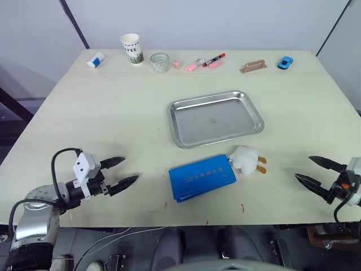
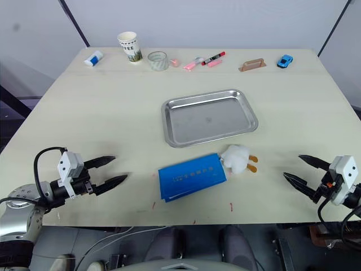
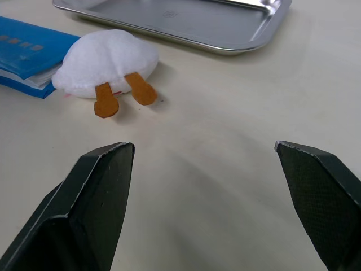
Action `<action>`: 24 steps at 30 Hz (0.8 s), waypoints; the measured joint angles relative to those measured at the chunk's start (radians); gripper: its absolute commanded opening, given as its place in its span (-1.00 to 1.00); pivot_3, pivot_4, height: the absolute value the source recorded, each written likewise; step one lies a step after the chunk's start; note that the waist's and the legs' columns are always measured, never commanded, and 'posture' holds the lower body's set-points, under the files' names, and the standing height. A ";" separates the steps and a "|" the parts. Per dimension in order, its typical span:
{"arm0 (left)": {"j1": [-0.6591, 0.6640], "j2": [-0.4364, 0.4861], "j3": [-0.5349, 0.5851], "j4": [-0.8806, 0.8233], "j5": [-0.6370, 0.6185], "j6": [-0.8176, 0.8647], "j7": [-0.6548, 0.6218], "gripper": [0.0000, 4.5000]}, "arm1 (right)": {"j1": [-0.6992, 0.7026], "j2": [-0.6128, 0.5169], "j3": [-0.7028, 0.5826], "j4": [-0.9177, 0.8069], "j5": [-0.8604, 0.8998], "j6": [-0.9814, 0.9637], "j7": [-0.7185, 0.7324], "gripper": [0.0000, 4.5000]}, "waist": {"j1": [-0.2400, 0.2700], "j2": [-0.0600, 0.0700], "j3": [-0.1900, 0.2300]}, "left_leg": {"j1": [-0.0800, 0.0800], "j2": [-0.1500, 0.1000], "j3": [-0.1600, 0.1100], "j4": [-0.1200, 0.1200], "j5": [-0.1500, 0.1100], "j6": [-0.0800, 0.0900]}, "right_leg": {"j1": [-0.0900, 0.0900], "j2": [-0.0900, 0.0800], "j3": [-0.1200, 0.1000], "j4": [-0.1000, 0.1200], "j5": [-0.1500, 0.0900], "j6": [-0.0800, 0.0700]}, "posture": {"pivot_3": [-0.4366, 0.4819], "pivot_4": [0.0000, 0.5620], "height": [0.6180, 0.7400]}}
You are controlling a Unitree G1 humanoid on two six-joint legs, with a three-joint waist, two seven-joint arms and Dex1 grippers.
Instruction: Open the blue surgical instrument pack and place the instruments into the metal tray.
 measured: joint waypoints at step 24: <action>-0.051 0.045 -0.207 -0.171 0.000 0.106 -0.151 -0.67 | -0.135 -0.011 0.346 -0.343 -0.042 0.203 -0.020 -0.80 | 0.000 -0.001 0.001 | -0.001 0.000 -0.001 0.000 0.000 0.000 | 0.000 0.001 -0.001 0.000 0.000 0.000 | -0.05 -0.47 0.76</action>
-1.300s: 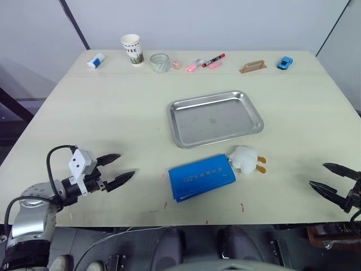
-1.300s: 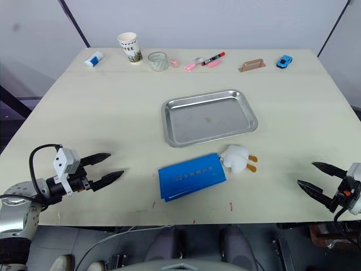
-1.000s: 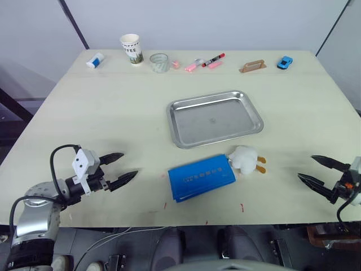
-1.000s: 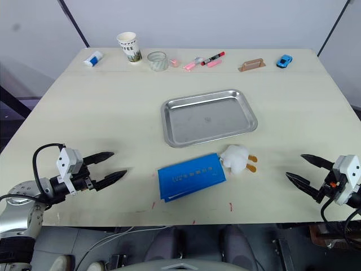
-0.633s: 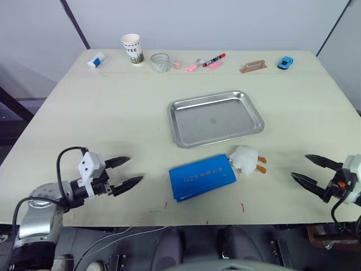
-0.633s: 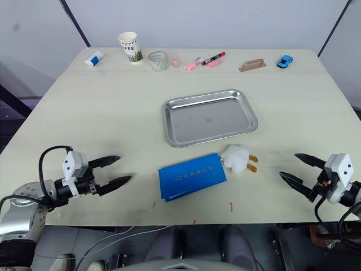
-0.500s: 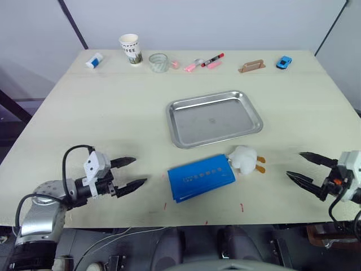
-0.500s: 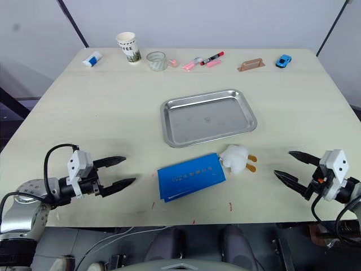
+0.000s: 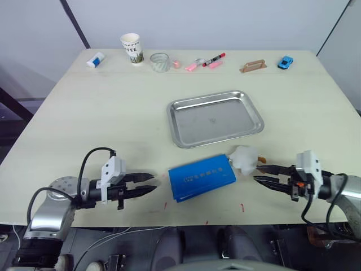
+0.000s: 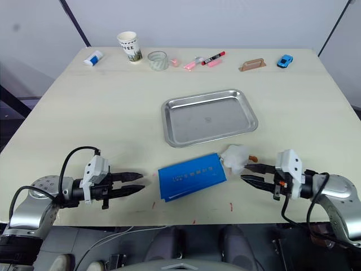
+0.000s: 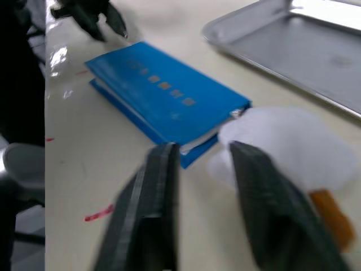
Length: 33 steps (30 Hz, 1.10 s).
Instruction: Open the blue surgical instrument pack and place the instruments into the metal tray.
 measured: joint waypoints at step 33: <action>-0.202 -0.144 -0.164 0.165 0.100 -0.108 -0.025 -0.95 | -0.169 0.121 0.215 0.140 -0.279 -0.075 -0.129 -1.00 | 0.012 0.000 0.000 | 0.000 0.000 -0.001 0.001 0.000 0.000 | 0.000 0.001 0.000 0.001 0.000 0.000 | -0.05 -0.47 0.76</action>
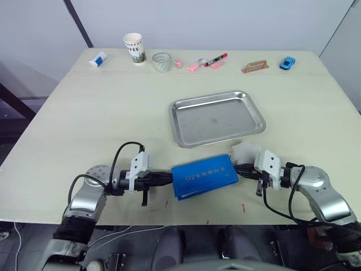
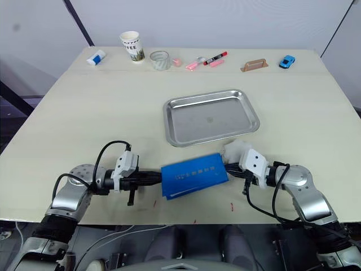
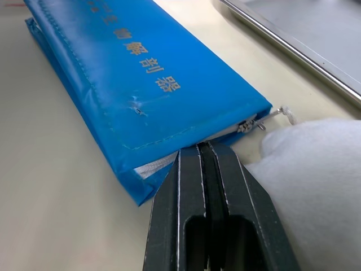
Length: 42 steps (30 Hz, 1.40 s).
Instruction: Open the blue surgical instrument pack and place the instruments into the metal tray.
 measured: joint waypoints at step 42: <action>-0.076 0.116 0.053 0.063 -0.109 -0.027 -0.198 -0.29 | 0.343 -0.159 -0.288 -0.130 0.147 -0.214 0.123 0.48 | -0.001 -0.005 0.003 | -0.001 0.001 -0.004 0.000 0.000 0.000 | 0.000 0.004 0.001 0.000 0.000 0.000 | -0.05 -0.47 0.76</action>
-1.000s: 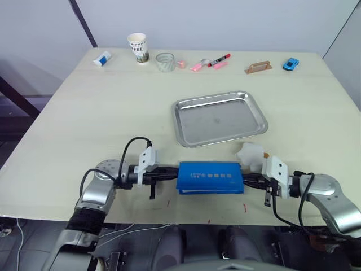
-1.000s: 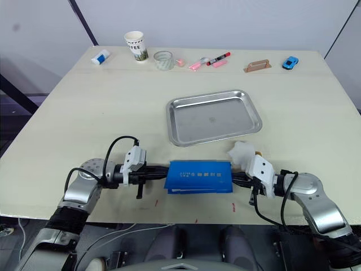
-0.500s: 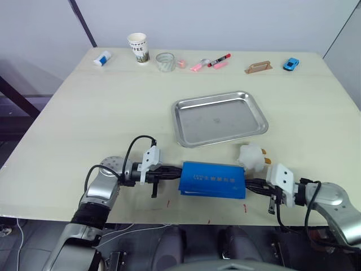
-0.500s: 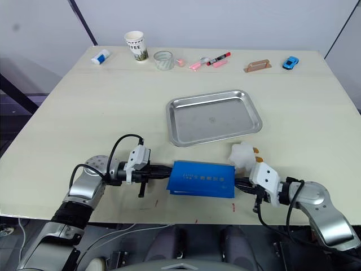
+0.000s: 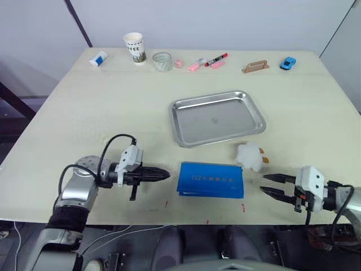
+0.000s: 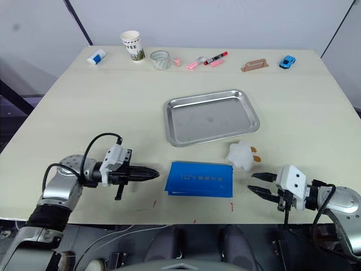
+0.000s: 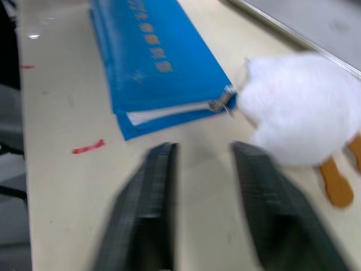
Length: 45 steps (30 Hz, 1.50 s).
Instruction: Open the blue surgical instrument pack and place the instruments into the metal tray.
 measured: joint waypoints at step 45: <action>0.071 0.143 -0.037 -0.208 -0.150 -0.003 -0.013 1.00 | -0.347 -0.012 0.386 0.303 -0.112 -0.682 -0.037 -0.99 | -0.012 0.003 0.004 | 0.002 0.001 0.004 0.000 0.000 0.000 | -0.001 0.001 0.005 0.002 0.000 0.000 | -0.05 -0.47 0.76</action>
